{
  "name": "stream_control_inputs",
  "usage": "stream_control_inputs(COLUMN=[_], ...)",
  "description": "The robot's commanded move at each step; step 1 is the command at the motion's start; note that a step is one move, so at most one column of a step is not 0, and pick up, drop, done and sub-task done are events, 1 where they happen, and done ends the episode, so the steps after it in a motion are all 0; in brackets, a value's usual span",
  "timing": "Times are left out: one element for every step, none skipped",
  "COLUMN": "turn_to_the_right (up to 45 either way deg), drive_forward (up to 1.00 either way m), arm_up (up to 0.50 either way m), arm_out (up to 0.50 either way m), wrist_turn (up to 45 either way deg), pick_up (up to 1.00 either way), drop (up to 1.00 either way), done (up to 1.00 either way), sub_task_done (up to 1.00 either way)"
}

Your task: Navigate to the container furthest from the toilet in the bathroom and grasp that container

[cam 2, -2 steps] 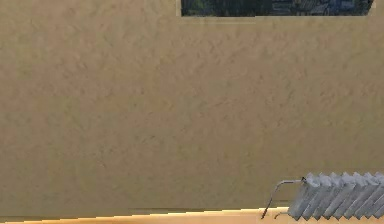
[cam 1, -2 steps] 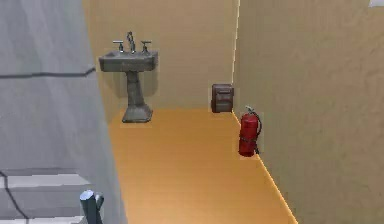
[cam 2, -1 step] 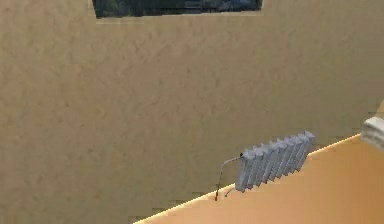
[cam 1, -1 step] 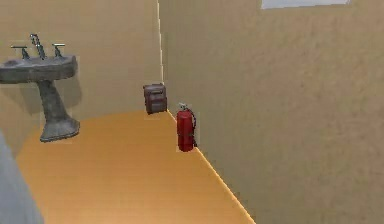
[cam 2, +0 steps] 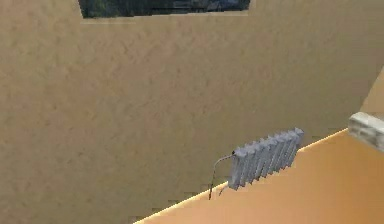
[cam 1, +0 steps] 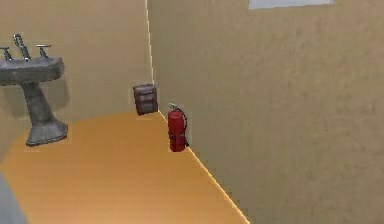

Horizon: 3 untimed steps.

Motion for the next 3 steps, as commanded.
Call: stream_control_inputs(turn_to_the_right=[0.0,45.0,0.0], drive_forward=[0.30,0.00,0.10], arm_up=[0.00,0.00,0.00], arm_out=[0.00,0.00,0.00], wrist_turn=[0.0,0.0,0.0], pick_up=[0.00,0.00,0.00], drop=[0.00,0.00,0.00], done=[0.00,0.00,0.00], sub_task_done=[0.00,0.00,0.00])
